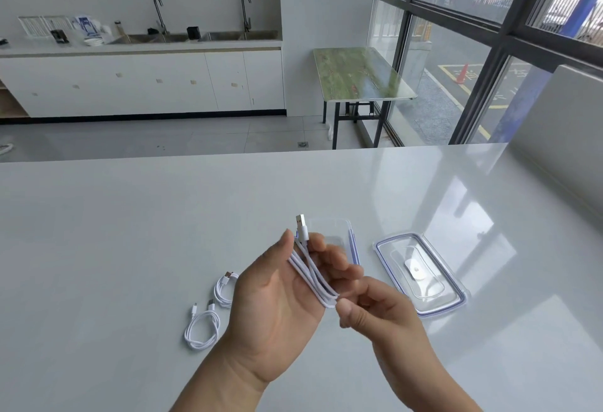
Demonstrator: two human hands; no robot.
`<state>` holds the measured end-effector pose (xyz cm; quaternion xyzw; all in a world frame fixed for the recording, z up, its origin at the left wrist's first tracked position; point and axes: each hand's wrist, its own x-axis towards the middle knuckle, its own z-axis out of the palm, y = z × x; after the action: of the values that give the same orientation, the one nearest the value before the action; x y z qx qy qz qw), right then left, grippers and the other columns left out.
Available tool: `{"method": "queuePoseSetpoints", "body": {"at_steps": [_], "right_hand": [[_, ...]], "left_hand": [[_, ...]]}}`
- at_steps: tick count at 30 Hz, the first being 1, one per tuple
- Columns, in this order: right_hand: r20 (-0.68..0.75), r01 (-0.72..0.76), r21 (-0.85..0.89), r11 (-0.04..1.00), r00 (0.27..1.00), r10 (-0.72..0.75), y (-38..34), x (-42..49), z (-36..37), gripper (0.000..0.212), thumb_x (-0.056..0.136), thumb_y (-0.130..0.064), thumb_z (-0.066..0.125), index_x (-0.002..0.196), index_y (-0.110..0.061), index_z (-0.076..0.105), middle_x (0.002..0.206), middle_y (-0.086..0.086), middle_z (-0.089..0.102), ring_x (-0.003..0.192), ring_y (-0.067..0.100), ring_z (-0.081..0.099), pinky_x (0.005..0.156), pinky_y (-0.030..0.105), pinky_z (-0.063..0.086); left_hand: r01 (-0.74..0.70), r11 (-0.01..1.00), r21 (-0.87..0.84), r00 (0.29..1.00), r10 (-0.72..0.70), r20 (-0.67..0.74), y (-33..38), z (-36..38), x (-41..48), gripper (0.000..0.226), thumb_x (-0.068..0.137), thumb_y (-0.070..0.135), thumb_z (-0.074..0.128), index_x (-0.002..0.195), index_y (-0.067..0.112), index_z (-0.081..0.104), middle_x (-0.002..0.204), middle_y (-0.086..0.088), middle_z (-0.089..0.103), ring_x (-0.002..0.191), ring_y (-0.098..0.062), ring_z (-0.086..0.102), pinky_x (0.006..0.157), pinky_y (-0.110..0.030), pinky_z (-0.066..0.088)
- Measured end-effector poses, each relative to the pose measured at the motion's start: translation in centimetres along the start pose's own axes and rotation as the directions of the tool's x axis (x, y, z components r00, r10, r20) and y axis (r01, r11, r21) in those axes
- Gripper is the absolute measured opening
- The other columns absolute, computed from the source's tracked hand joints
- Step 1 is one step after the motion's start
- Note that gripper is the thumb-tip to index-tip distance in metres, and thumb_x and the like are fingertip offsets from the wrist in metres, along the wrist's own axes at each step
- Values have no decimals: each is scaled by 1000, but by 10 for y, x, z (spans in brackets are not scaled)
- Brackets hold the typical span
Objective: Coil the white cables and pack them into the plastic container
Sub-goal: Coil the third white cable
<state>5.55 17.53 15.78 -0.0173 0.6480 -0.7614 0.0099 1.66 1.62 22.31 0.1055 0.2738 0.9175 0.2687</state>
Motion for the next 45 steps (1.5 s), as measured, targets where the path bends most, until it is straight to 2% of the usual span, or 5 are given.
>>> {"method": "queuePoseSetpoints", "body": {"at_steps": [6,10,13,27,45], "right_hand": [[209,-147,255,956,973,94,-10,14,-2,27,96,-32,59,83,-14,74,66,0,50,68,16,46,73,24,44],[333,-218,169,961,930,152,-21,23,-5,39,100,-39,52,75,-17,73,65,-10,65,66,4,59,70,13,48],[363,-220,57,974,913,185,-25,27,-11,38,95,-34,63,83,2,68,72,7,65,74,20,55,76,30,41],[164,22,217,976,985,-59,-11,19,-5,15,87,-12,66,73,-6,64,56,10,62,43,19,55,46,22,46],[-20,416,-134,900,906,-422,-31,26,19,17,87,-12,64,71,-18,66,56,-11,63,46,11,59,49,23,46]], "left_hand": [[66,997,29,995,-68,68,-3,-4,1,17,81,11,72,78,5,56,71,-13,62,69,-31,65,72,-35,53],[129,991,27,984,-131,123,-6,-12,3,8,79,-2,61,82,3,56,73,-15,64,71,-32,66,72,-37,52],[169,984,62,971,-177,162,-6,-17,3,12,75,-6,55,81,3,56,73,-16,65,71,-32,67,71,-38,51],[221,836,502,914,-357,192,15,4,16,15,67,-9,50,72,2,57,84,-25,74,80,-40,66,74,-39,53],[114,826,552,993,-74,-95,21,24,19,10,47,-3,46,50,4,53,46,-18,60,47,-34,63,50,-29,48]]}}
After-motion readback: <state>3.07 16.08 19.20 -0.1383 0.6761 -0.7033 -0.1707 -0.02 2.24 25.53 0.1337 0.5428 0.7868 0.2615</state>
